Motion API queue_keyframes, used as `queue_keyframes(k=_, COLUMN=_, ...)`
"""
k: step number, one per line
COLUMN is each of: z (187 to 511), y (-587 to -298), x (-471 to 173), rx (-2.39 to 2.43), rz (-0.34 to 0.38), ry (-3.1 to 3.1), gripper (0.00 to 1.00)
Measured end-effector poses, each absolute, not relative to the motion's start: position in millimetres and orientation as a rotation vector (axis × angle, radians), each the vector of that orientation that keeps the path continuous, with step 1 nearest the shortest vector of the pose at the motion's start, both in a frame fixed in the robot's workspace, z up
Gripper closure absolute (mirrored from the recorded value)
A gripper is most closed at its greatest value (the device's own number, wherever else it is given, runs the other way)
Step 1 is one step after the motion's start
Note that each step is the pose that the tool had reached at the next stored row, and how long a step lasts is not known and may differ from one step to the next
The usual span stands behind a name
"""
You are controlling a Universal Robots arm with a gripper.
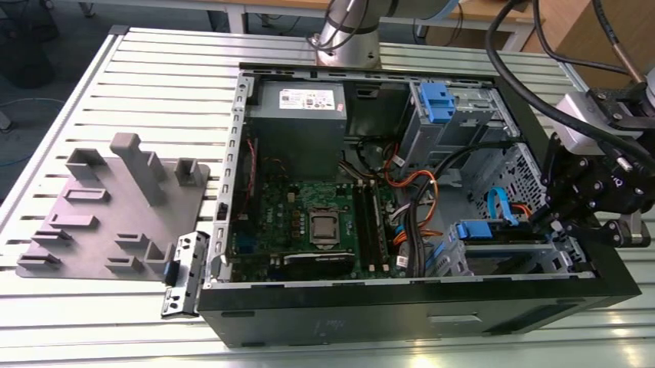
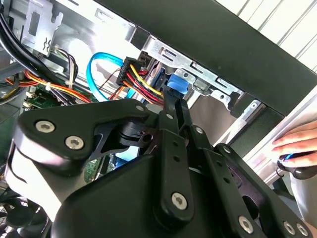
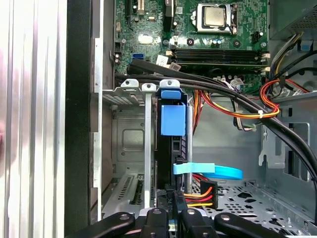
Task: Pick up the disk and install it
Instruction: 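Insert the second disk wire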
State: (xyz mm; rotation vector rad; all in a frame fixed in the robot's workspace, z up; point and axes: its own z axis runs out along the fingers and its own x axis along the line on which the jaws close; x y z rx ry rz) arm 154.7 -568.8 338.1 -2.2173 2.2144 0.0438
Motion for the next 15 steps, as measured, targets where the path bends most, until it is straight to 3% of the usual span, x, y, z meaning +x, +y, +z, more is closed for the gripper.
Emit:
queue_keyframes(k=3, z=338.0, y=-568.7, x=154.8, rx=-2.200, rz=0.082, ry=2.196, gripper=0.83)
queue_keyframes(k=15, z=337.2, y=-568.5, x=150.6, rx=-2.197, rz=0.084, ry=2.197, gripper=0.83)
